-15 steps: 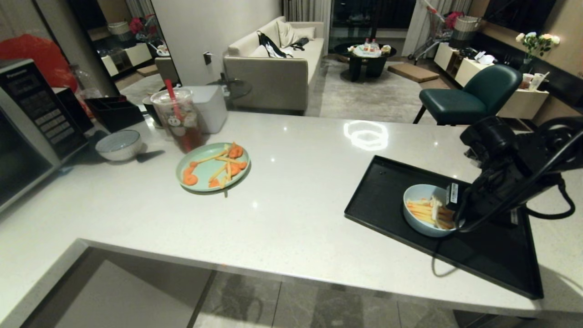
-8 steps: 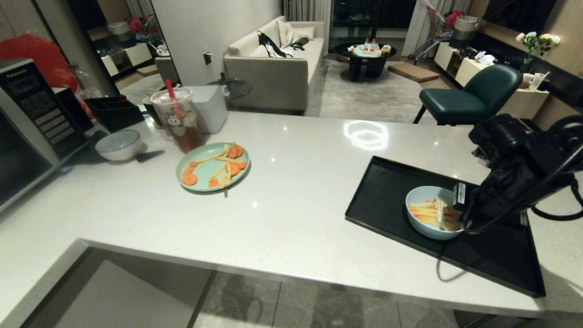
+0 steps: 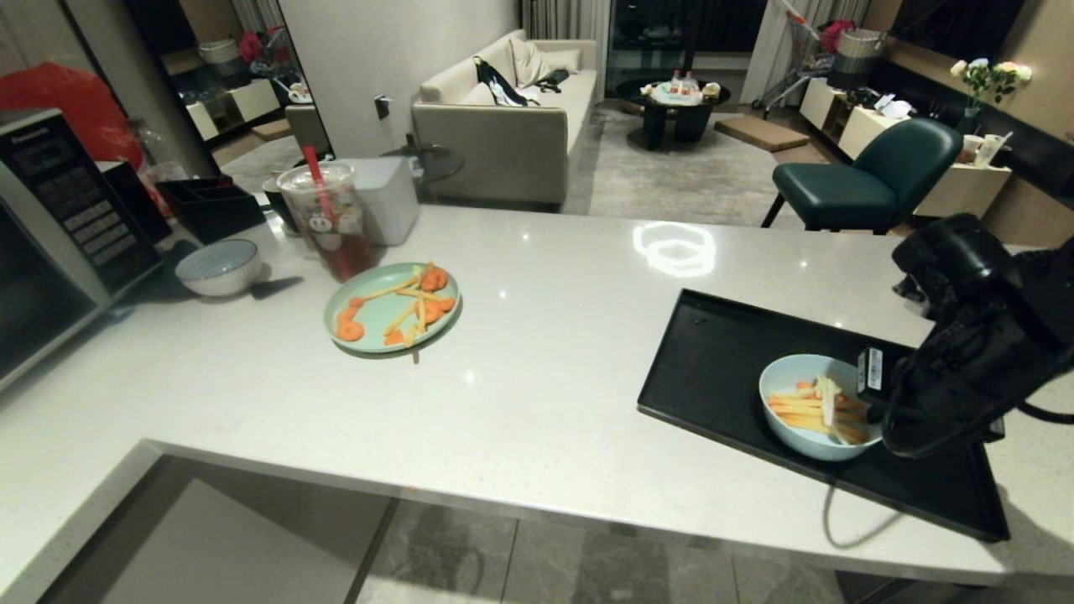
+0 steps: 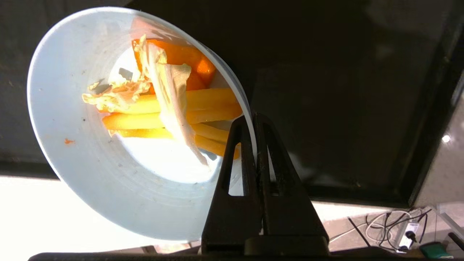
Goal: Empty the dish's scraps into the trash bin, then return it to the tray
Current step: Pick up the bowl with leftover food, then move the bowl over the trash can
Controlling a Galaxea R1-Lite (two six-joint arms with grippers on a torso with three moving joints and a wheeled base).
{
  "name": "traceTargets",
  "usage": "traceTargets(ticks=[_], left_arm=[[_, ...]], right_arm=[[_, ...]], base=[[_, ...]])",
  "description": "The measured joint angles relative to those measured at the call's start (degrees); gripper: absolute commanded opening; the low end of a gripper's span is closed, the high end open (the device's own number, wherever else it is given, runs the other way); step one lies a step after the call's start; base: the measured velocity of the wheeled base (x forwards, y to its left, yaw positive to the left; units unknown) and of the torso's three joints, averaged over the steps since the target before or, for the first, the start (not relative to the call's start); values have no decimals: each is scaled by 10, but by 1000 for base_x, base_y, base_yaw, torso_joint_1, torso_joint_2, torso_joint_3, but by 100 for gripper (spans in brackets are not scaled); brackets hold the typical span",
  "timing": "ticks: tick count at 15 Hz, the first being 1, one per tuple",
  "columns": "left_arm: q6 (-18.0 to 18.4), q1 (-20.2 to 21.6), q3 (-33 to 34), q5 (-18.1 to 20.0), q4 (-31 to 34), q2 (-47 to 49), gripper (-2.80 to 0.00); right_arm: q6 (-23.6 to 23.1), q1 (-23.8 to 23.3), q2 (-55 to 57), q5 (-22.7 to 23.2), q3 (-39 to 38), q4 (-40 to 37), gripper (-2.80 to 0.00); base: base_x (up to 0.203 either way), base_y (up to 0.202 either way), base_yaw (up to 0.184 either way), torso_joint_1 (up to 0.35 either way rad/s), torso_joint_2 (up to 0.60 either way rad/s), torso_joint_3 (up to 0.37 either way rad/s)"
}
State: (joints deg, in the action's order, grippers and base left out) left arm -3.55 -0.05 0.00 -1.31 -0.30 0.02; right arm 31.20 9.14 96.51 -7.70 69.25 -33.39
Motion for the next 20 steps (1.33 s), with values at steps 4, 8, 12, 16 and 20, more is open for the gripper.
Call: traceTargets(ticks=[4,8,12,16,20], left_arm=[[0,0,0,0,0,0,-280],[0,0,0,0,0,0,-280],[0,0,0,0,0,0,-280],[0,0,0,0,0,0,-280],[0,0,0,0,0,0,-280]], right_arm=[[1,9,-35,2,-29,0,-280],[17,27,-72,3,-57,0,-280],[26,37,-101,3,-69,-3,-280],[26,42,-150,5,-128,0,-280],[26,56,-221,9,-212,1,-280]], base=[[0,0,0,0,0,0],[0,0,0,0,0,0],[0,0,0,0,0,0],[0,0,0,0,0,0],[0,0,0,0,0,0]])
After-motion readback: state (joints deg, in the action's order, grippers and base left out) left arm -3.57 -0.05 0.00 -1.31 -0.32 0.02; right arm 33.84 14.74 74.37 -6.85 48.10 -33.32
